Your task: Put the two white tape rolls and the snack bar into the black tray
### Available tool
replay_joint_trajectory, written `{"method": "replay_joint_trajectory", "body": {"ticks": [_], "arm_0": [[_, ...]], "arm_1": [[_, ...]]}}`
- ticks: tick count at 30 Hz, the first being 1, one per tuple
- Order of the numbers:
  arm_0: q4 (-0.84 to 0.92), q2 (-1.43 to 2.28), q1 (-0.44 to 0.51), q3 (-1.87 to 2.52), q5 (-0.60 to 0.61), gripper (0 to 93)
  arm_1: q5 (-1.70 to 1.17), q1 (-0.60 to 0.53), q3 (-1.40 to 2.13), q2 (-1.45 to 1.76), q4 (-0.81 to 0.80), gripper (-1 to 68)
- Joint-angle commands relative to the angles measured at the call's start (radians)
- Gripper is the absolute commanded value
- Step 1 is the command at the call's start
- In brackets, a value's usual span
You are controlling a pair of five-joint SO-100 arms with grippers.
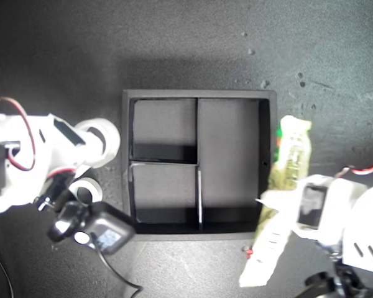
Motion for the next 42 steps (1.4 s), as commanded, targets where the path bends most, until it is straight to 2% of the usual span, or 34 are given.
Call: {"method": "replay_joint_trajectory", "body": {"ticks": [1,7,13,20,32,34,35,36,39,42], "arm_0": [[0.04,-0.091,-0.021,-0.207,0.031,0.0],[0.133,-0.314,-0.041,-0.509,0.072,0.0],[0.256,-0.563,-0.021,-0.845,0.08,0.0],[0.566,-0.965,-0.028,-1.439,0.052,0.0],[0.565,-0.988,-0.031,-1.422,0.037,0.4],[0.565,-0.956,-0.032,-1.367,0.023,6.6],[0.565,-0.933,-0.032,-1.331,0.017,9.4],[0.565,-0.904,-0.034,-1.289,0.009,11.3],[0.565,-0.796,-0.034,-1.149,-0.018,13.6],[0.565,-0.692,-0.029,-1.035,-0.043,14.1]], "arm_1": [[-0.048,-0.012,-0.235,-0.115,0.049,-0.1],[-0.054,-0.023,-0.166,-0.123,-0.023,-0.1],[-0.049,-0.048,-0.127,-0.123,-0.066,-0.1],[-0.031,-0.061,-0.071,-0.123,-0.104,-0.1],[-0.011,-0.064,-0.032,-0.123,-0.107,-0.1],[-0.012,-0.064,-0.026,-0.123,-0.098,0.0],[-0.017,-0.067,-0.026,-0.123,-0.089,1.9],[-0.02,-0.071,-0.028,-0.123,-0.075,6.7],[-0.049,-0.089,-0.044,-0.123,-0.023,16.0],[-0.052,-0.092,-0.069,-0.123,0.035,20.0]]}}
